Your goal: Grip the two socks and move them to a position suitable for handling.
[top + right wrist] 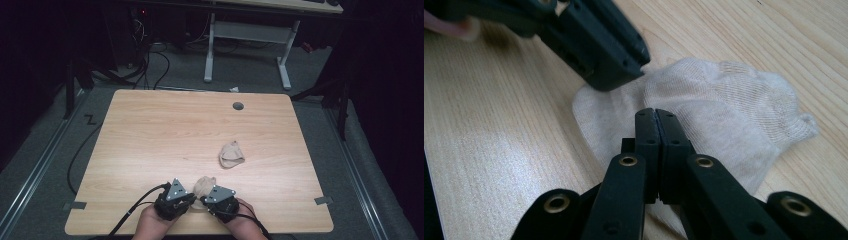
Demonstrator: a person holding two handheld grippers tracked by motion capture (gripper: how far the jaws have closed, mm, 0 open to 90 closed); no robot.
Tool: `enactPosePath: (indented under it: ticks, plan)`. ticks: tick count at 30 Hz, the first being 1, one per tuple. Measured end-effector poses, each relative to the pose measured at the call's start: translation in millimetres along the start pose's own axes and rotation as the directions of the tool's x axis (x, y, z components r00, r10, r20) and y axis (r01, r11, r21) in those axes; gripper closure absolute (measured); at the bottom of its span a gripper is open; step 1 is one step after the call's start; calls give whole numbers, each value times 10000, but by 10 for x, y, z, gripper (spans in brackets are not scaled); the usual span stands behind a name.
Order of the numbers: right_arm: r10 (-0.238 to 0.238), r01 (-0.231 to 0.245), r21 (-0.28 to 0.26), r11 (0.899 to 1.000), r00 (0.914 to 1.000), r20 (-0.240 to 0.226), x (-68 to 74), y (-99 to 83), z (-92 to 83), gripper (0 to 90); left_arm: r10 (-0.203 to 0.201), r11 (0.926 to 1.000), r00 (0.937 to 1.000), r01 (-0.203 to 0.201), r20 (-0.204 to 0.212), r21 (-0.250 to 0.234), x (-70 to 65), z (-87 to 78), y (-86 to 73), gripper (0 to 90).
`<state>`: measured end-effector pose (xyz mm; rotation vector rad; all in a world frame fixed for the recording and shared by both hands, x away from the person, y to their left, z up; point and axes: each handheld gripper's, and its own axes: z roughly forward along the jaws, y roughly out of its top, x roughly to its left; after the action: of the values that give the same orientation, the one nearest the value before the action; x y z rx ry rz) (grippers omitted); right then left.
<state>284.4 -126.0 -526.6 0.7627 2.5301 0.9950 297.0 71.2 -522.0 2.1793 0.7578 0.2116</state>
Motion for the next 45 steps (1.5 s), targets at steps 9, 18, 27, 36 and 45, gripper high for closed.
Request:
enactPosePath:
  ticks: [9, 18, 27, 36, 45]
  plan:
    - [413, -400, -989, 9943, 9991, 108, -64, 110, -173, 799, 49, 9998, 9999, -51, 96, 213, 18, 33, -37, 820]
    - [1300, -1273, -430, 9909, 9893, 668, -193, 178, 51, 555, 69, 9997, 9999, -71, 131, 221, 23, 29, -42, 816]
    - [1062, -1059, -81, 9943, 9923, 634, -190, 118, 110, 826, 100, 9997, 9999, -102, 89, 225, 17, 30, -41, 814]
    - [1627, -1495, -1227, 9811, 9809, 1062, -298, 57, -203, 838, 135, 9996, 9999, -137, 84, 229, 18, 30, -41, 814]
    - [2321, -2186, -977, 9709, 9595, 1596, -502, -268, -436, 778, 152, 9994, 9998, -155, 102, 294, 24, 24, -37, 813]
